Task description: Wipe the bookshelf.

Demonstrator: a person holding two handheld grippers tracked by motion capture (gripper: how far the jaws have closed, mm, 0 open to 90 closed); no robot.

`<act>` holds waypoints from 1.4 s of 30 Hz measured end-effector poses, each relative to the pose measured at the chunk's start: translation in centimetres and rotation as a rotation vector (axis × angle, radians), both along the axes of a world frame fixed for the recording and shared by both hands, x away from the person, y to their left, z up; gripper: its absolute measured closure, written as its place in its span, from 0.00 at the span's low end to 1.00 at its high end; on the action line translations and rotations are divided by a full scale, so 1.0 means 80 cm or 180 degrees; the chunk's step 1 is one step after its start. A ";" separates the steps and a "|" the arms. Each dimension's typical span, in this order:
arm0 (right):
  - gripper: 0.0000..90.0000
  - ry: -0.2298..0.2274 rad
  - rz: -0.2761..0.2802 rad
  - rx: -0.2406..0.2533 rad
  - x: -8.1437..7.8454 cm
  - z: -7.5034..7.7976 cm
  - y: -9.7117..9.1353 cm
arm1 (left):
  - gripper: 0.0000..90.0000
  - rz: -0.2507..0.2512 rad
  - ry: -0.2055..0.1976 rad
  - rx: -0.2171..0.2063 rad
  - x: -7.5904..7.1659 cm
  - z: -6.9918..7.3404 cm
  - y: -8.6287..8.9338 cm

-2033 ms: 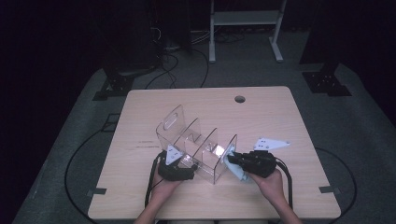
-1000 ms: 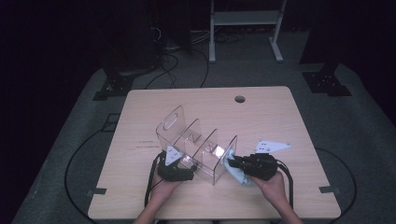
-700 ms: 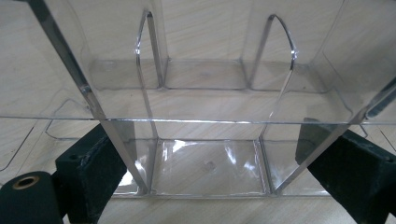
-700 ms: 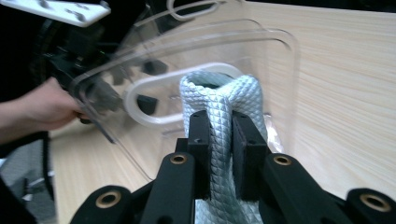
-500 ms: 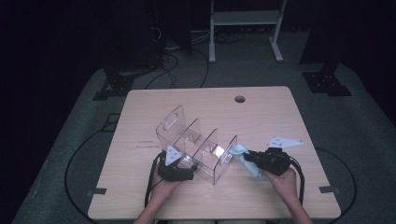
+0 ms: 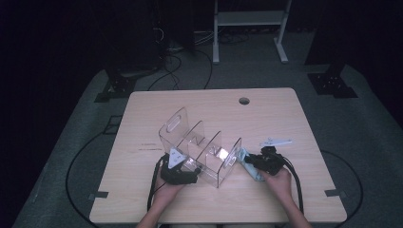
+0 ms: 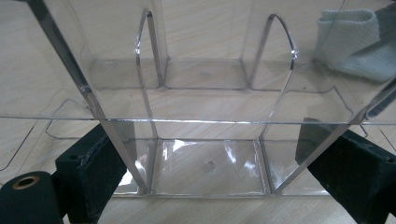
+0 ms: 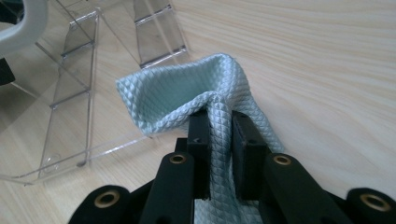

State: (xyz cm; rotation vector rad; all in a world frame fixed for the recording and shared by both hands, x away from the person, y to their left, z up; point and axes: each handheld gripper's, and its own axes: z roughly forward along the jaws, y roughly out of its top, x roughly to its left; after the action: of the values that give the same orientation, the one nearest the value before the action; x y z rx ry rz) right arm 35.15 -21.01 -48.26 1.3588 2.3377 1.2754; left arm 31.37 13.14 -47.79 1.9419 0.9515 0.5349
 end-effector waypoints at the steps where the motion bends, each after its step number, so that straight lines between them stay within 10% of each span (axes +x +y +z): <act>1: 0.88 0.0003 0.0026 -0.0018 0.002 0.001 0.004 | 0.09 -0.0003 0.0002 0.0002 0.000 0.000 0.000; 12: 0.88 -0.0219 0.0078 0.0296 0.010 0.026 -0.002 | 0.09 0.0015 0.0003 -0.0003 0.001 0.000 0.001; 20: 0.88 -0.0073 0.0068 0.0336 0.014 0.008 -0.003 | 0.09 0.0028 0.0005 -0.0006 0.001 0.000 0.000; 28: 0.88 -0.0436 0.0108 0.0485 0.006 0.063 -0.005 | 0.09 0.0035 0.0006 -0.0006 0.001 0.000 0.000; 42: 0.88 -0.0611 0.0193 0.0488 0.002 0.111 -0.002 | 0.09 0.0043 0.0000 -0.0018 0.000 0.000 -0.001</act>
State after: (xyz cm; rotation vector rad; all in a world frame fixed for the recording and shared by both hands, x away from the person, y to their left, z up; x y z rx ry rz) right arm 35.30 -21.13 -39.35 1.1544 2.2062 1.5565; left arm 31.41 13.02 -47.81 1.9316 0.9658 0.5391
